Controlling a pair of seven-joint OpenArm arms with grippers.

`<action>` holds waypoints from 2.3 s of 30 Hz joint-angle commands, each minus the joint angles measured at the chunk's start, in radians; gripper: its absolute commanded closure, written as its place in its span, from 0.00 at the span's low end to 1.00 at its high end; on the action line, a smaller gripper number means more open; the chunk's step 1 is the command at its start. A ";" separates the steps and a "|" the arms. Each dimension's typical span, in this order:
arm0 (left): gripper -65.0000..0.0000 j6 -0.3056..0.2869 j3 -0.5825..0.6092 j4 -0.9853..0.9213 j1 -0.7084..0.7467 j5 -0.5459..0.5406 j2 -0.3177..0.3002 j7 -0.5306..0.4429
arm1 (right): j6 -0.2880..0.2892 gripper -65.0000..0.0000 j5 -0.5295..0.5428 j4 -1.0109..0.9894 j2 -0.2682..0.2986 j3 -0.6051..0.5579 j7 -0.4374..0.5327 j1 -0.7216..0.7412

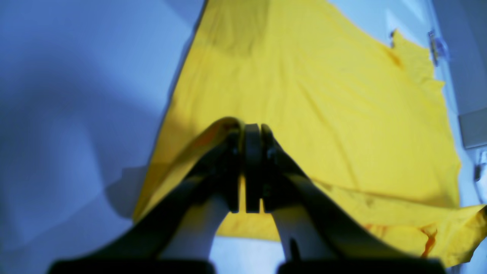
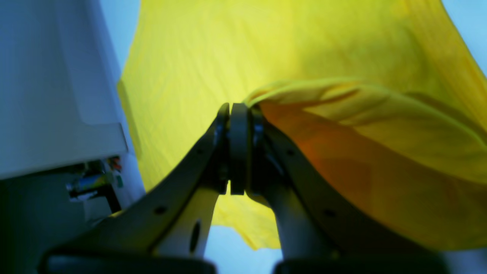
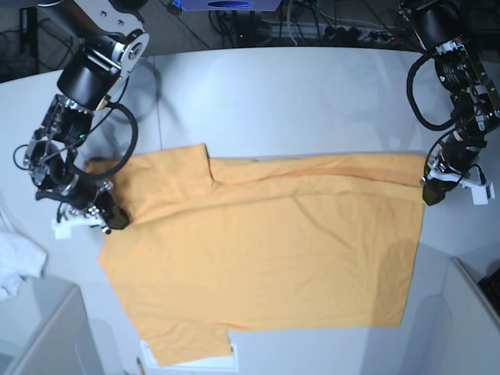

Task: Fold the T-shirt properly
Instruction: 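Pull both grippers toward the hem, folding the shoulder strip over, then drag the folded edge back toward the collar with both grippers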

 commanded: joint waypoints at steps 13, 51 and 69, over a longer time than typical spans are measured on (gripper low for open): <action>1.00 0.059 0.104 -0.066 -0.128 0.116 -0.022 -0.021 | 0.004 1.00 0.020 -0.207 0.074 -0.162 0.128 0.140; 0.26 -0.064 -0.227 0.100 0.072 0.132 0.097 -0.021 | -0.360 0.65 0.026 0.445 -0.004 -0.186 0.613 -0.408; 0.26 -0.130 -0.181 -0.169 0.021 0.141 0.125 -0.028 | -0.360 0.45 0.026 0.155 -0.056 -0.186 0.713 -0.345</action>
